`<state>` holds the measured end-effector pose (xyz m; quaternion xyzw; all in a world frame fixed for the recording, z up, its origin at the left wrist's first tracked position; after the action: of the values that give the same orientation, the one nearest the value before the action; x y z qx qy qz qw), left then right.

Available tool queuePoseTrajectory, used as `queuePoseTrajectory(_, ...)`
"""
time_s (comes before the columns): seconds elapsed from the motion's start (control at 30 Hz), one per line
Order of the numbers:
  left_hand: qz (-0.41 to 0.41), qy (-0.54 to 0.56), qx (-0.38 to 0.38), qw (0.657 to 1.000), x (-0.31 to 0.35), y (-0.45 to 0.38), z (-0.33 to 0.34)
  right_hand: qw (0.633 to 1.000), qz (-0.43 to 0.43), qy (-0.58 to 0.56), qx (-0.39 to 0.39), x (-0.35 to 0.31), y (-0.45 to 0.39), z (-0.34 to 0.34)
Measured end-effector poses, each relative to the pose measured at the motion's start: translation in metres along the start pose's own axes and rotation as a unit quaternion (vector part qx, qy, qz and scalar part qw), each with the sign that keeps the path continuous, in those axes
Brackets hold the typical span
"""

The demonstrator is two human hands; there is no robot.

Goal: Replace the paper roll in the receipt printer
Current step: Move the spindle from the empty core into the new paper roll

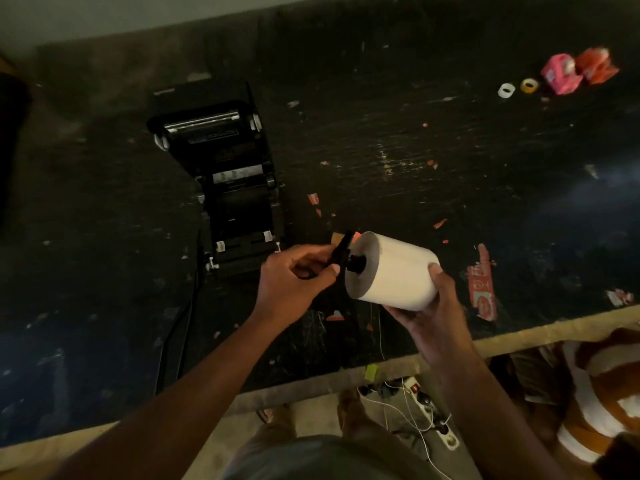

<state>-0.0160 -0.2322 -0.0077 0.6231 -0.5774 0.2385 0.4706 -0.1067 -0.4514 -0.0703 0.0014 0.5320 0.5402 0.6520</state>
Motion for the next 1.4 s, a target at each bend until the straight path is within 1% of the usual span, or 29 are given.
queuePoseTrajectory(0.13,-0.034,0.059,-0.018,0.997,-0.010,0.005,-0.011,0.999,-0.008,0.031,-0.021,0.007,0.009,0.023)
queuePoseTrajectory(0.23,-0.043,0.062,-0.023,0.997,-0.018,0.006,-0.021,0.998,-0.013,0.061,-0.022,0.011,0.011,0.033)
queuePoseTrajectory(0.37,-0.067,0.079,-0.021,0.994,-0.035,0.008,-0.039,0.994,-0.015,0.095,-0.043,0.023,0.017,0.052)
queuePoseTrajectory(0.47,-0.081,0.079,-0.027,0.993,-0.045,0.011,-0.048,0.987,-0.045,0.143,-0.052,0.029,0.022,0.067)
queuePoseTrajectory(0.53,-0.097,0.105,-0.032,0.989,-0.053,0.014,-0.055,0.978,-0.085,0.183,-0.059,0.031,0.027,0.079)
queuePoseTrajectory(0.6,-0.137,0.197,-0.040,0.970,-0.065,0.019,-0.063,0.959,-0.147,0.229,-0.080,0.031,0.032,0.095)
queuePoseTrajectory(0.67,-0.178,0.291,-0.047,0.939,-0.077,0.029,-0.069,0.928,-0.206,0.286,-0.118,0.034,0.038,0.113)
queuePoseTrajectory(0.7,-0.192,0.319,-0.042,0.927,-0.083,0.035,-0.073,0.910,-0.228,0.316,-0.140,0.037,0.042,0.123)
queuePoseTrajectory(0.8,-0.210,0.379,-0.003,0.901,-0.099,0.050,-0.085,0.856,-0.294,0.375,-0.200,0.047,0.055,0.153)
queuePoseTrajectory(0.87,-0.218,0.423,0.004,0.879,-0.108,0.055,-0.093,0.827,-0.326,0.395,-0.234,0.053,0.065,0.172)
queuePoseTrajectory(0.97,-0.226,0.469,0.004,0.854,-0.115,0.055,-0.106,0.801,-0.351,0.404,-0.270,0.060,0.070,0.191)
queuePoseTrajectory(1.03,-0.222,0.484,-0.001,0.846,-0.115,0.052,-0.115,0.784,-0.363,0.408,-0.295,0.062,0.071,0.203)
queuePoseTrajectory(1.13,-0.207,0.490,0.007,0.847,-0.115,0.044,-0.125,0.765,-0.369,0.418,-0.323,0.062,0.068,0.219)
queuePoseTrajectory(1.23,-0.188,0.469,0.033,0.863,-0.115,0.034,-0.131,0.735,-0.396,0.442,-0.328,0.059,0.059,0.230)
queuePoseTrajectory(1.3,-0.167,0.436,0.054,0.883,-0.114,0.028,-0.137,0.707,-0.415,0.475,-0.321,0.059,0.051,0.233)
queuePoseTrajectory(1.33,-0.154,0.413,0.064,0.895,-0.113,0.023,-0.140,0.700,-0.415,0.486,-0.319,0.059,0.047,0.234)
queuePoseTrajectory(1.4,-0.127,0.362,0.079,0.920,-0.108,0.013,-0.146,0.708,-0.403,0.484,-0.320,0.062,0.038,0.235)
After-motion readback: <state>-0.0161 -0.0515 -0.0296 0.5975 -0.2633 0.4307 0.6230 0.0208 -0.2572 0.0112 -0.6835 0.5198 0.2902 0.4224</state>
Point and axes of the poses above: each hand's wrist, its own y-axis away from the middle knuckle, its own z-axis out of the palm, x = y × z, the point moved 6 cm from there along -y, towards the middle knuckle, and after that the axes turned 13 degrees about -z, right-handed, at the moved point
